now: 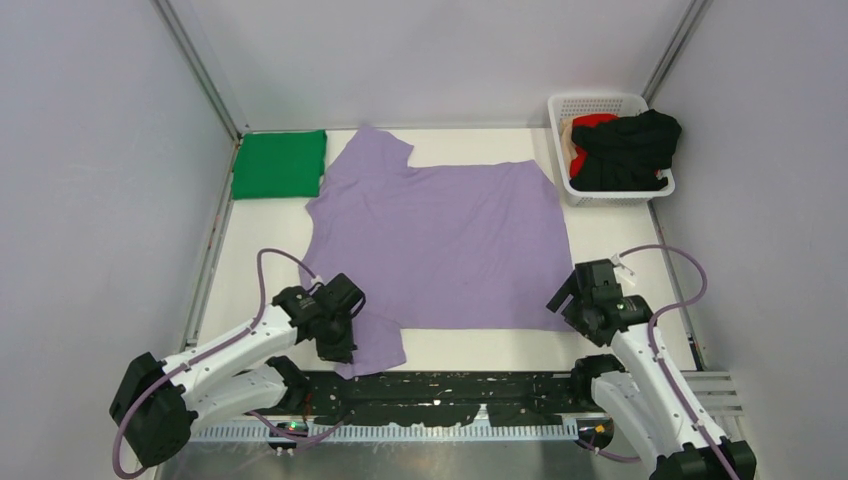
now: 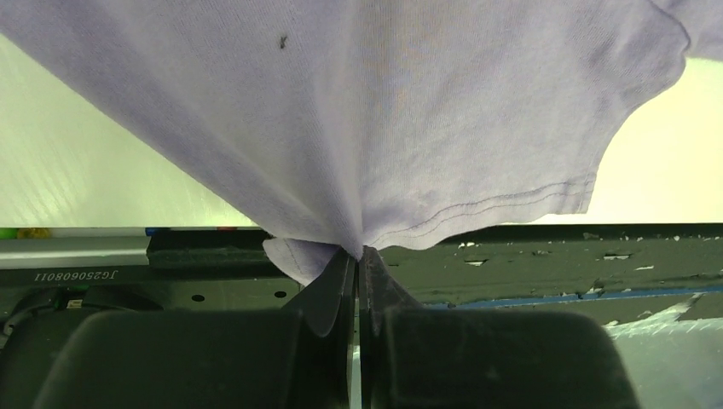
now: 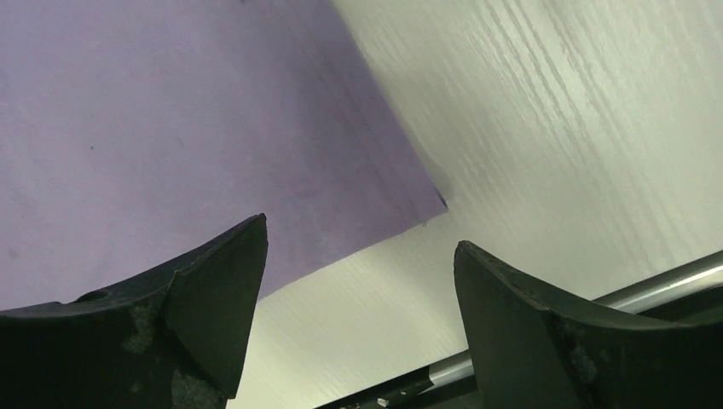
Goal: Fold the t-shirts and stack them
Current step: Grab the side of the flattened tshirt closest away from the robot with both arms, then fold the flattened tshirt in 1/3 of the way
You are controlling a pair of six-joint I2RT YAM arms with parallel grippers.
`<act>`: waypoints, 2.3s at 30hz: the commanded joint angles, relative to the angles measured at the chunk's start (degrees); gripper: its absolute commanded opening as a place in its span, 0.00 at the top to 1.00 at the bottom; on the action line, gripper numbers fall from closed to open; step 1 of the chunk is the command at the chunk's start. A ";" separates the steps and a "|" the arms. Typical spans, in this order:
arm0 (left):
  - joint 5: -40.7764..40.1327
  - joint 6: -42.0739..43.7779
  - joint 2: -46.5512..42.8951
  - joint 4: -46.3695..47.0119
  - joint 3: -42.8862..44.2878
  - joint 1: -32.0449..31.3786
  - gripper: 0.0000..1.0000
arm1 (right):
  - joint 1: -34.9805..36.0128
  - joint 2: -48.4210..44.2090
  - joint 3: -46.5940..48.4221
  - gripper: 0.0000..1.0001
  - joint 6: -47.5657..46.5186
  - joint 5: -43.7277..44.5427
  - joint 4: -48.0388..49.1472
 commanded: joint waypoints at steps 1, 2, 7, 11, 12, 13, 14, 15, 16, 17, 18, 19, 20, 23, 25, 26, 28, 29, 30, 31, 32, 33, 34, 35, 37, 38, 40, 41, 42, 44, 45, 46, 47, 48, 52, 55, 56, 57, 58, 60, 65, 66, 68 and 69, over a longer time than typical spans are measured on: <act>3.16 2.12 -0.14 -1.71 1.24 -0.24 1.00 | -0.15 -4.87 -3.77 0.16 7.80 0.74 0.51; 3.41 2.18 -0.13 -2.03 1.20 -0.23 1.00 | -0.14 -5.51 -5.16 0.19 8.34 0.71 1.54; 4.56 2.08 -0.66 -2.59 0.20 -0.24 1.00 | -0.14 -4.77 -8.18 0.31 10.21 2.25 6.08; 5.11 1.82 -0.87 -3.30 -0.48 -0.24 1.00 | -0.14 -1.68 -8.78 0.36 9.90 2.95 10.00; 5.16 1.73 -0.99 -3.53 -0.52 -0.24 1.00 | -0.14 -0.78 -8.60 0.40 9.70 3.30 10.36; 5.36 1.67 -1.07 -3.57 -0.55 -0.24 1.00 | -0.14 -0.21 -8.52 0.48 9.35 3.81 11.28; 5.41 1.67 -1.21 -3.49 -0.66 -0.24 1.00 | -0.14 0.20 -8.56 0.51 9.16 3.85 11.87; 5.42 1.74 -1.32 -3.25 -0.58 -0.24 1.00 | -0.14 0.46 -8.70 0.54 8.84 3.88 12.96; 5.46 1.90 -1.24 -2.92 -0.41 -0.24 1.00 | -0.14 0.98 -8.79 0.56 8.39 3.69 13.50; 5.50 2.06 -1.11 -2.52 -0.18 -0.24 1.00 | -0.14 1.33 -8.85 0.59 8.06 3.63 14.70; 5.54 2.29 -0.86 -2.15 0.13 -0.24 1.00 | -0.14 2.12 -8.73 0.61 7.29 3.72 15.08; 5.50 2.55 -0.45 -1.86 0.44 -0.20 1.00 | -0.14 2.85 -8.50 0.69 6.81 3.91 15.73; 5.50 2.98 -0.09 -1.39 0.81 0.00 1.00 | -0.14 3.14 -8.29 0.75 5.70 4.51 15.99; 8.41 5.72 0.90 1.58 2.37 1.97 1.00 | -0.10 4.13 -7.30 0.88 3.11 5.57 17.42; 11.03 8.26 1.34 3.91 3.58 3.79 1.00 | -0.13 4.40 -6.30 0.94 0.15 4.53 18.30; 12.25 9.48 1.59 4.08 4.67 4.74 1.00 | -0.10 4.49 -5.44 0.95 -0.76 4.14 18.87; 14.67 11.77 2.33 3.81 6.34 6.79 1.00 | -0.12 4.65 -3.92 0.95 -2.66 3.62 18.47; 16.53 12.80 2.99 3.57 6.82 8.02 1.00 | -0.14 4.77 -3.41 0.95 -3.92 3.34 18.37; 18.76 13.73 3.58 3.40 7.22 9.42 1.00 | -0.14 4.87 -2.34 0.95 -4.50 3.10 18.03; 21.63 14.47 4.33 3.49 7.38 10.92 1.00 | -0.19 4.99 -1.78 0.95 -5.25 2.60 17.71; 24.69 14.79 5.17 3.88 7.45 12.18 1.00 | -0.21 5.48 -0.73 0.95 -5.66 2.25 17.18; 27.69 15.11 6.33 4.10 7.60 13.30 1.00 | -0.16 5.82 -0.18 0.95 -6.22 1.31 16.98; 29.89 15.49 7.71 4.15 8.04 14.23 1.00 | -0.15 6.65 0.88 0.95 -6.45 0.85 16.58; 31.61 15.97 9.08 3.88 8.79 14.92 1.00 | -0.17 7.11 1.37 0.95 -6.86 0.25 16.41; 34.06 17.35 11.74 2.51 11.02 16.68 1.00 | -0.16 8.81 3.08 0.95 -7.44 -0.36 15.93; 35.02 17.84 12.87 2.00 12.19 17.55 1.00 | -0.15 10.01 4.09 0.95 -7.63 -0.64 15.79; 36.87 18.06 14.32 1.75 14.18 19.88 1.00 | -0.12 11.71 5.76 0.95 -8.22 -1.55 15.66; 37.92 18.17 14.94 1.70 15.15 21.14 1.00 | -0.14 12.19 6.27 0.95 -8.47 -2.06 15.69; 38.60 18.20 15.52 1.35 16.08 22.45 1.00 | -0.14 13.16 7.31 0.95 -8.63 -2.32 15.60; 38.59 18.28 16.94 -0.39 18.21 25.21 1.00 | -0.14 14.57 8.96 0.95 -8.95 -2.61 15.34; 38.07 18.07 17.64 -1.03 19.18 26.48 1.00 | -0.14 15.02 9.41 0.95 -9.20 -2.65 15.27; 37.65 17.72 18.49 -1.49 20.05 27.68 1.00 | -0.14 15.92 10.42 0.95 -9.30 -2.67 15.03; 37.55 17.12 19.25 -1.47 20.93 28.78 1.00 | -0.14 16.27 10.84 0.95 -9.42 -2.67 14.98; 37.47 16.46 19.96 -1.23 21.61 29.75 1.00 | -0.14 17.00 11.66 0.95 -9.45 -2.60 14.98; 37.18 14.02 22.06 0.67 24.40 34.00 1.00 | -0.14 18.73 13.89 0.95 -9.94 -1.85 15.06; 36.53 12.21 22.84 3.65 25.72 37.26 1.00 | -0.50 19.83 15.14 0.95 -10.42 -1.15 15.08; 36.71 11.32 22.93 5.20 25.69 38.26 1.00 | -0.78 20.03 15.72 0.95 -10.58 -0.86 15.18; 37.53 10.57 22.99 6.99 25.56 39.22 1.00 | -0.90 20.40 16.26 0.95 -10.65 -0.76 15.36; 37.63 9.76 23.17 8.52 25.52 39.92 1.00 | -1.21 20.58 16.48 0.95 -10.70 -0.68 15.50; 38.11 7.96 23.63 11.35 25.55 41.43 1.00 | -1.76 21.19 17.24 0.95 -10.73 -0.59 15.92; 39.22 3.77 24.97 19.81 26.57 43.58 1.00 | -3.03 23.04 19.35 0.95 -11.57 -0.67 16.71; 39.13 3.75 25.59 20.23 27.56 43.61 1.00 | -3.17 23.46 19.57 0.95 -11.72 -0.75 17.00; 39.00 4.70 27.26 20.00 30.00 43.60 1.00 | -3.60 23.97 20.66 0.95 -12.11 -0.90 17.48; 39.03 5.38 28.13 19.76 31.13 43.61 1.00 | -3.75 24.08 20.88 0.95 -12.32 -0.98 17.66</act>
